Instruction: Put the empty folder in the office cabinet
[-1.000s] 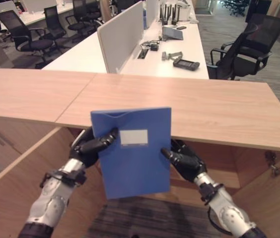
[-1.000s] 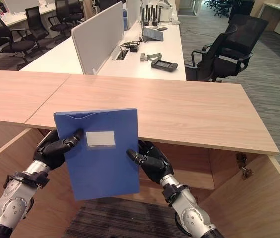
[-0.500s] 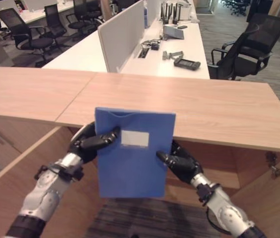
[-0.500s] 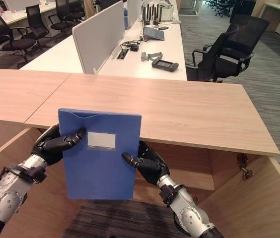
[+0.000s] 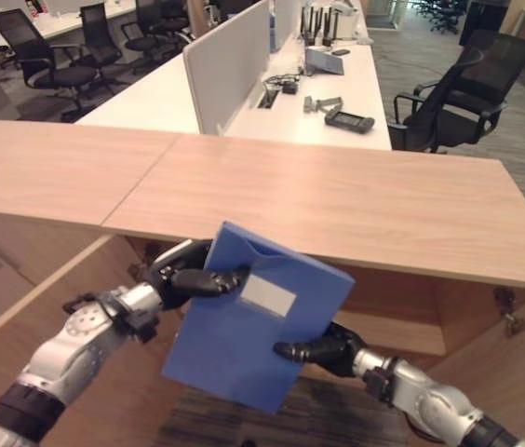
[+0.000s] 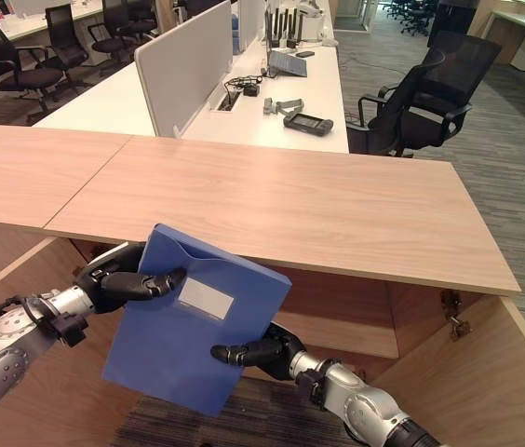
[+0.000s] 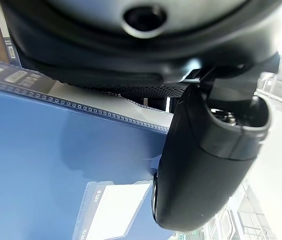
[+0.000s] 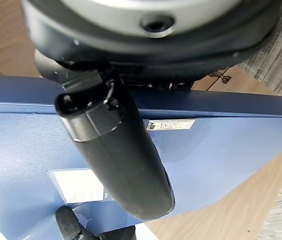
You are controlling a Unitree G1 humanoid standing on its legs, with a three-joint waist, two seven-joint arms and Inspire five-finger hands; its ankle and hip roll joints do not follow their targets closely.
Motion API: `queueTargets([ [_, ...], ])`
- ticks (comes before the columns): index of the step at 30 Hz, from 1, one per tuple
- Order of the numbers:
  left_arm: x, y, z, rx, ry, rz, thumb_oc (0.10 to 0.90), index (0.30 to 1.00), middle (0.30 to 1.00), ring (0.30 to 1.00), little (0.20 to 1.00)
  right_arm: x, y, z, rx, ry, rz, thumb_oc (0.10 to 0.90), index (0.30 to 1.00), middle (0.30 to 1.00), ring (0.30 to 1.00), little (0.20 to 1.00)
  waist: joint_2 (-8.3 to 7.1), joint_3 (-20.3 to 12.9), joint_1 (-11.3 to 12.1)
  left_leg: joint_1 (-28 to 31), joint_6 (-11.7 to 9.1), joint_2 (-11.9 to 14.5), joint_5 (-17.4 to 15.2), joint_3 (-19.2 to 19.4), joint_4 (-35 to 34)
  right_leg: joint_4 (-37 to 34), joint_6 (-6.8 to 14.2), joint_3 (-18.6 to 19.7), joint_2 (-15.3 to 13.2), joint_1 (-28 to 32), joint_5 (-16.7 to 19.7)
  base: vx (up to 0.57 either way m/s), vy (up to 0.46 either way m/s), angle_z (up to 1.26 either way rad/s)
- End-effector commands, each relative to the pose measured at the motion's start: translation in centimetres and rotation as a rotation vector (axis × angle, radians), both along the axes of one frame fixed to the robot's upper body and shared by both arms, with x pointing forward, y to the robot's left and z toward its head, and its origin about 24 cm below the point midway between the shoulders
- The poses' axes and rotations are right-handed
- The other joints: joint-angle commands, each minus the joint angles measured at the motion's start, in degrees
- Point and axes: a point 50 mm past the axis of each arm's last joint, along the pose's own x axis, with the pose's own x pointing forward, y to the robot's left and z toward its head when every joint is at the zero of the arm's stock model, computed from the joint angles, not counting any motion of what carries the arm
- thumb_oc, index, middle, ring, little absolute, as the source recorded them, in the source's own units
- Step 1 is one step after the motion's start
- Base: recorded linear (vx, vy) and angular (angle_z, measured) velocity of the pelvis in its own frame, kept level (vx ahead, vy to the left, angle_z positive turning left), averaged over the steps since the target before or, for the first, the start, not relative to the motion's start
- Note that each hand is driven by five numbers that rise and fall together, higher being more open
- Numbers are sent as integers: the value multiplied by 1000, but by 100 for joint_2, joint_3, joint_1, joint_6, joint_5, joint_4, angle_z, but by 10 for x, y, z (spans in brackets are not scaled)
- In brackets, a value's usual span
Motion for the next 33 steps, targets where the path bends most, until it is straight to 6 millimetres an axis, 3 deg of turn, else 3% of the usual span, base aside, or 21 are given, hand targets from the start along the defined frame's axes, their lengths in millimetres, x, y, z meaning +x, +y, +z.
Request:
queueTargets([
  [1,17,-73,64,-279,-306,-260,400,300,300,300,300,5,107,102,442,-375,425,800,900,900,900,900,84,-180,-155,244,-273,377,-399,164,-11,275,424,-187,-273,69,-557,0,0,0],
  [14,18,-66,35,-591,-290,27,400,300,300,300,300,12,113,123,603,-439,279,800,900,900,900,900,70,-198,-136,243,-239,372,-438,170,-11,280,388,-179,-272,85,-597,0,0,0],
  [23,17,-62,31,-623,-294,87,400,300,300,300,300,16,111,126,621,-449,244,800,900,900,900,900,66,-205,-126,266,-231,388,-454,217,-11,251,373,-180,-249,80,-580,0,0,0],
  [24,17,-61,31,-624,-295,88,400,300,300,300,300,16,111,126,619,-447,243,765,848,848,848,848,65,-208,-127,265,-231,387,-454,217,-11,249,375,-176,-247,79,-577,0,0,0],
  [25,17,-61,31,-626,-296,87,400,300,300,300,300,16,111,126,618,-444,244,681,721,721,721,721,66,-210,-130,264,-231,388,-453,219,-11,241,373,-171,-249,82,-572,0,0,0],
  [27,17,-61,32,-618,-302,86,400,300,300,300,300,16,111,125,615,-441,245,425,338,338,338,338,69,-209,-132,264,-232,390,-452,221,-11,241,374,-171,-244,81,-575,0,0,0],
  [28,17,-61,33,-614,-304,84,400,300,300,300,300,16,110,124,615,-438,244,400,300,300,300,300,68,-211,-132,265,-234,387,-453,220,-11,233,375,-167,-243,86,-576,0,0,0],
  [33,18,-61,34,-602,-309,76,400,300,300,300,300,16,109,123,603,-438,251,400,300,300,300,300,68,-216,-143,256,-231,376,-452,200,-11,254,381,-160,-252,87,-588,0,0,0],
])
